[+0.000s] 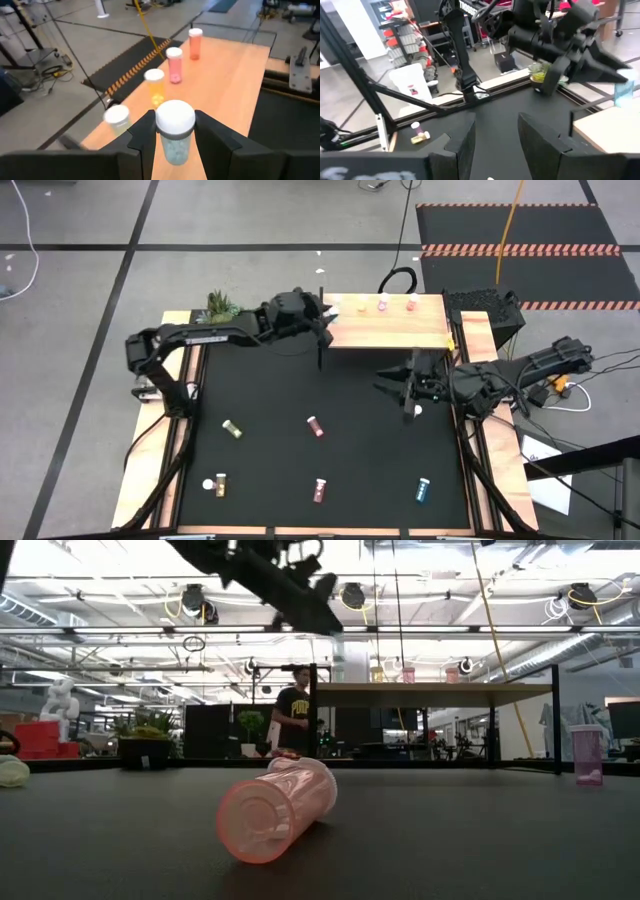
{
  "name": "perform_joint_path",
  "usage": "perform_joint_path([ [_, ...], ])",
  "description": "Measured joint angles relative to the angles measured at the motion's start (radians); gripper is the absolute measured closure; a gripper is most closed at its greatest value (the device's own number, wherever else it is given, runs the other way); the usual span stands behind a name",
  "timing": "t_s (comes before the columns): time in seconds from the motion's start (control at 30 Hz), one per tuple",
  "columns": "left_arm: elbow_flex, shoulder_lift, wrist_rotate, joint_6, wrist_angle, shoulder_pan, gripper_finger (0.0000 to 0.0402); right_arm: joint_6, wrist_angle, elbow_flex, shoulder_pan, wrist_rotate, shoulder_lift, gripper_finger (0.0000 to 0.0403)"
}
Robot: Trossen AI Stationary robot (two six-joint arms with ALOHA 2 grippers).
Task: Pick and place medicine bottles onto shelf by color
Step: Put the left blue pill bottle on the shelf aligned with the other blue pill bottle
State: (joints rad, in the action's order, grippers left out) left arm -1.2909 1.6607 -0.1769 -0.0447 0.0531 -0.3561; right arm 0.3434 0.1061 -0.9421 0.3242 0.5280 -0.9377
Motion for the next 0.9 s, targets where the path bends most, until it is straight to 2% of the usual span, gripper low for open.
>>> perform_joint_path([
  [0.23,-0.095,0.085,0.007,-0.042,-0.062,-0.004,0.0279,0.001,0.071,0.000,-0.031,0.000,0.039,0.0264],
  [0.53,-0.094,0.117,0.007,-0.040,-0.110,-0.038,0.0279,-0.010,0.114,0.000,-0.038,0.000,0.048,0.0264],
  [0.9,-0.094,0.123,0.013,-0.025,-0.090,-0.049,0.0279,-0.023,0.132,0.000,-0.038,0.000,0.048,0.0264],
])
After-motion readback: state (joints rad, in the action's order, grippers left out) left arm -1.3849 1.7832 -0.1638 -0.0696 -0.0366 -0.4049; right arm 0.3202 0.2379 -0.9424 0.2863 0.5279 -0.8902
